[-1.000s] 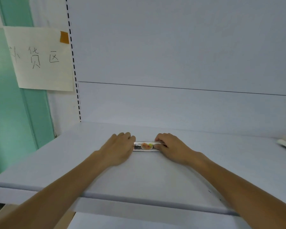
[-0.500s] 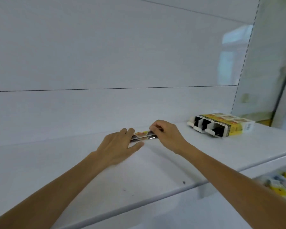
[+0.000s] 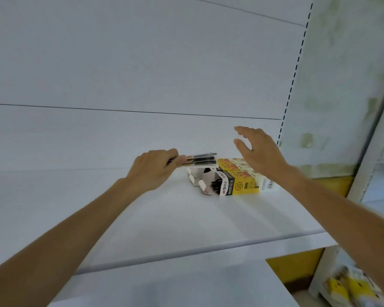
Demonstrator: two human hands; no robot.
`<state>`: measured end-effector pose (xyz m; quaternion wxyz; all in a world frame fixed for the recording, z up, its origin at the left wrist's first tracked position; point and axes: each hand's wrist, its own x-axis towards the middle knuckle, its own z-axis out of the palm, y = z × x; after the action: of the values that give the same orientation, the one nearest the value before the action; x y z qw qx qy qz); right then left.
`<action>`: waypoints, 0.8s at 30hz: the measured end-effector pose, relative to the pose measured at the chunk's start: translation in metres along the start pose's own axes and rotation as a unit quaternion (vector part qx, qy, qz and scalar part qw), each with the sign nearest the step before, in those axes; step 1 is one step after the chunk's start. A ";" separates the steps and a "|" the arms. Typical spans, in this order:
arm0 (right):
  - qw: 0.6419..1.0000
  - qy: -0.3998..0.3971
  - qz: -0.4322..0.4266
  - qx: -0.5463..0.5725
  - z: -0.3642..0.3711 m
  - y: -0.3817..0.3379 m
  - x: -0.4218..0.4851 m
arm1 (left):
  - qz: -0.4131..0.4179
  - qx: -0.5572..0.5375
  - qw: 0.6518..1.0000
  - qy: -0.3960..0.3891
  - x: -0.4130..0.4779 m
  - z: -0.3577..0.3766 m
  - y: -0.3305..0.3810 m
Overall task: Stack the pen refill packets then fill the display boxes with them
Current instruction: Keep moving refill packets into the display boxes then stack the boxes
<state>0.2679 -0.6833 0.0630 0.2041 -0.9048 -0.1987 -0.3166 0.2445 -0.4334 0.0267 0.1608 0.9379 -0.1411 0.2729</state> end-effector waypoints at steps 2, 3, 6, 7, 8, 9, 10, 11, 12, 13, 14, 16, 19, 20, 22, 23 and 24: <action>0.999 -0.035 -0.006 -0.030 -0.001 0.032 0.001 | -0.043 0.018 0.999 0.005 -0.001 0.007 0.007; 0.998 -0.051 0.000 -0.041 0.001 0.047 0.001 | -0.065 0.027 0.998 0.003 -0.003 0.010 0.009; 0.991 -0.111 0.048 -0.051 0.018 0.082 -0.011 | -0.121 0.058 0.990 -0.031 -0.010 0.021 0.017; 0.988 -0.130 0.055 -0.065 0.027 0.090 -0.017 | -0.138 0.060 0.988 -0.039 -0.011 0.024 0.021; 0.986 -0.137 0.058 -0.076 0.036 0.096 -0.024 | -0.152 0.057 0.986 -0.042 -0.011 0.027 0.025; 0.987 -0.123 0.056 -0.084 0.044 0.102 -0.029 | -0.161 0.051 0.985 -0.042 -0.010 0.030 0.029; 0.990 -0.099 0.046 -0.093 0.050 0.106 -0.032 | -0.166 0.050 0.984 -0.041 -0.008 0.032 0.032; 0.991 -0.081 0.045 -0.094 0.053 0.107 -0.033 | -0.169 0.056 0.983 -0.042 -0.007 0.035 0.035; 0.993 -0.064 0.041 -0.089 0.055 0.109 -0.034 | -0.170 0.065 0.982 -0.045 -0.005 0.037 0.037; 0.994 -0.053 0.036 -0.090 0.057 0.109 -0.033 | -0.171 0.074 0.981 -0.048 -0.004 0.039 0.039; 0.995 -0.044 0.029 -0.087 0.059 0.110 -0.033 | -0.170 0.079 0.981 -0.050 -0.003 0.040 0.040; 0.995 -0.022 0.016 -0.092 0.062 0.111 -0.033 | -0.167 0.088 0.981 -0.040 -0.002 0.043 0.042; 0.995 -0.016 0.010 -0.101 0.066 0.114 -0.032 | -0.166 0.093 0.981 -0.027 -0.004 0.045 0.041; 0.995 -0.014 0.015 -0.096 0.067 0.114 -0.031 | -0.164 0.093 0.982 -0.027 -0.005 0.044 0.040; 0.996 -0.019 0.024 -0.083 0.067 0.113 -0.031 | -0.146 0.118 0.982 -0.030 -0.006 0.044 0.039; 0.996 -0.017 0.023 -0.082 0.067 0.113 -0.032 | -0.129 0.141 0.981 -0.029 -0.007 0.045 0.039; 0.996 -0.012 0.019 -0.085 0.068 0.113 -0.032 | -0.116 0.157 0.980 -0.026 -0.006 0.045 0.039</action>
<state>0.3336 -0.7521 -0.0340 0.1303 -0.9262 -0.1566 -0.3174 0.2466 -0.4853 -0.0043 0.0383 0.9682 0.0089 0.2469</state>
